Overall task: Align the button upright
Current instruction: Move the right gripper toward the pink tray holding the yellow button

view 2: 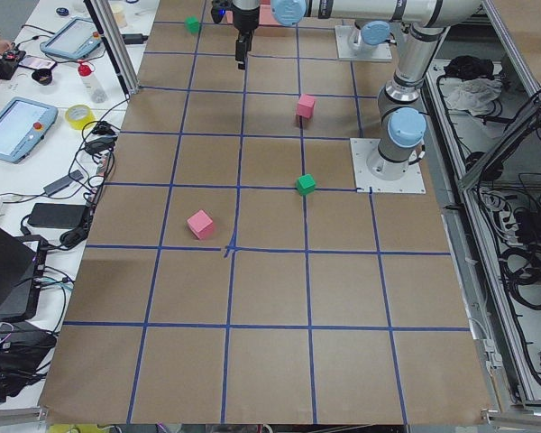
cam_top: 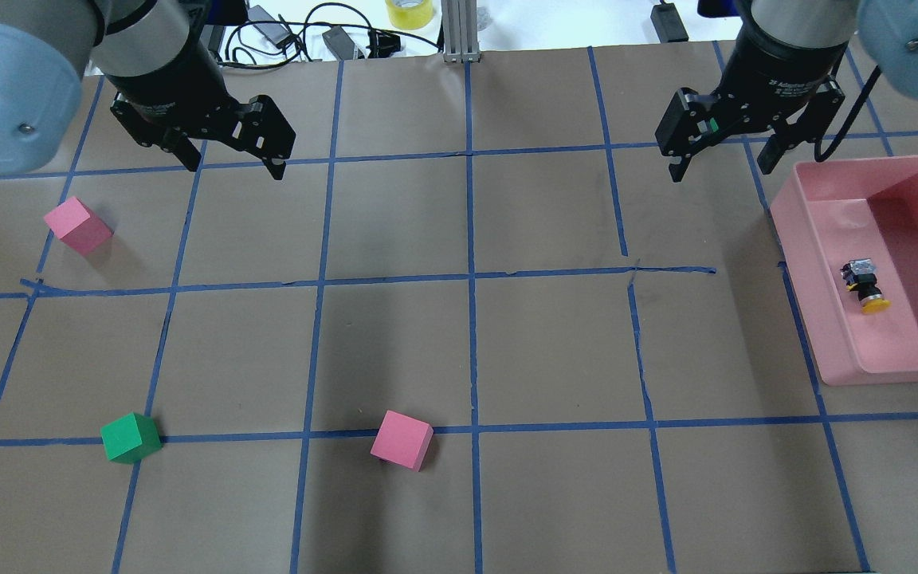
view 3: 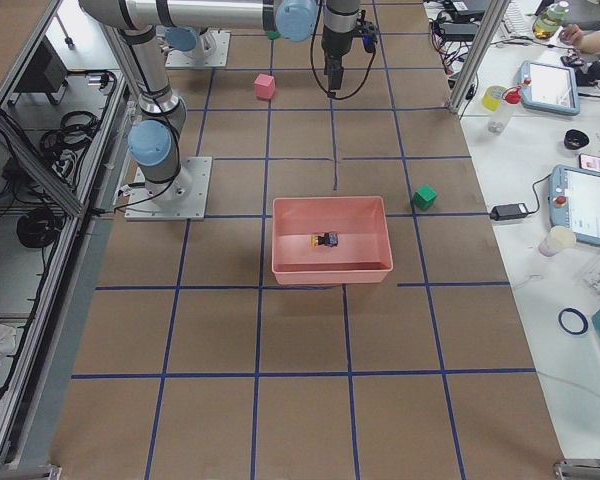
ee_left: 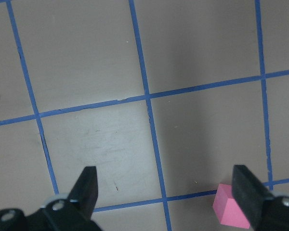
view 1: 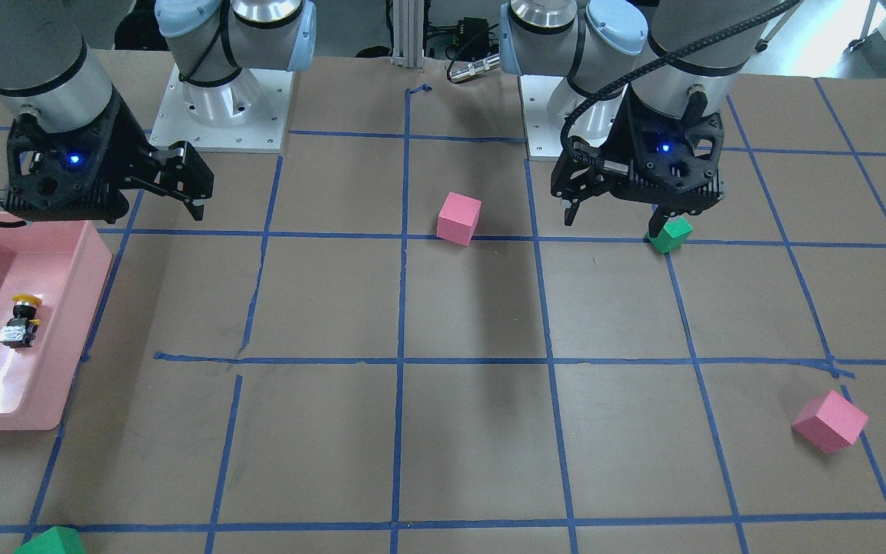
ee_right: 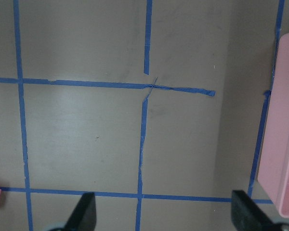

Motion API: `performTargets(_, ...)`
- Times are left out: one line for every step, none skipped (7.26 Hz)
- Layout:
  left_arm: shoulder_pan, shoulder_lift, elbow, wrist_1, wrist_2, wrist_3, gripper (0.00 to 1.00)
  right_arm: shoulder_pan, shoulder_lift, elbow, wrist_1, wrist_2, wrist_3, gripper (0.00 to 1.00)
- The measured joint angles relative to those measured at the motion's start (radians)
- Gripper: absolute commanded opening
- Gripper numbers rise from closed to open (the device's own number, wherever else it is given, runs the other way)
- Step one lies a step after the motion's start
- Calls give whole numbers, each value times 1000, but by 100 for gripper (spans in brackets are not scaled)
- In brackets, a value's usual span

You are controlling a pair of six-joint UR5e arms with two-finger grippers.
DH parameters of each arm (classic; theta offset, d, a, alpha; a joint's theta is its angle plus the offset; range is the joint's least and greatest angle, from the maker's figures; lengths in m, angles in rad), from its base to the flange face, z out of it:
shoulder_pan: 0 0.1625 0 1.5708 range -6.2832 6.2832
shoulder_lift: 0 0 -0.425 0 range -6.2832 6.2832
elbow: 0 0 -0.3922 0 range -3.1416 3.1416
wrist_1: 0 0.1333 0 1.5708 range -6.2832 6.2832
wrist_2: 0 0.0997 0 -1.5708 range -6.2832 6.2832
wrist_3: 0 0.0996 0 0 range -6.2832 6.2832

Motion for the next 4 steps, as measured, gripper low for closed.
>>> performTargets(0, 0, 0, 0, 0, 0, 100, -1, 1, 4, 0, -13, 0, 100)
performTargets(0, 0, 0, -1, 0, 0, 100, -3, 2, 5, -1, -37, 0, 100)
performTargets(0, 0, 0, -1, 0, 0, 100, -8, 2, 5, -1, -53, 0, 100)
performTargets(0, 0, 0, -1, 0, 0, 100, -10, 2, 5, 3, -59, 0, 100)
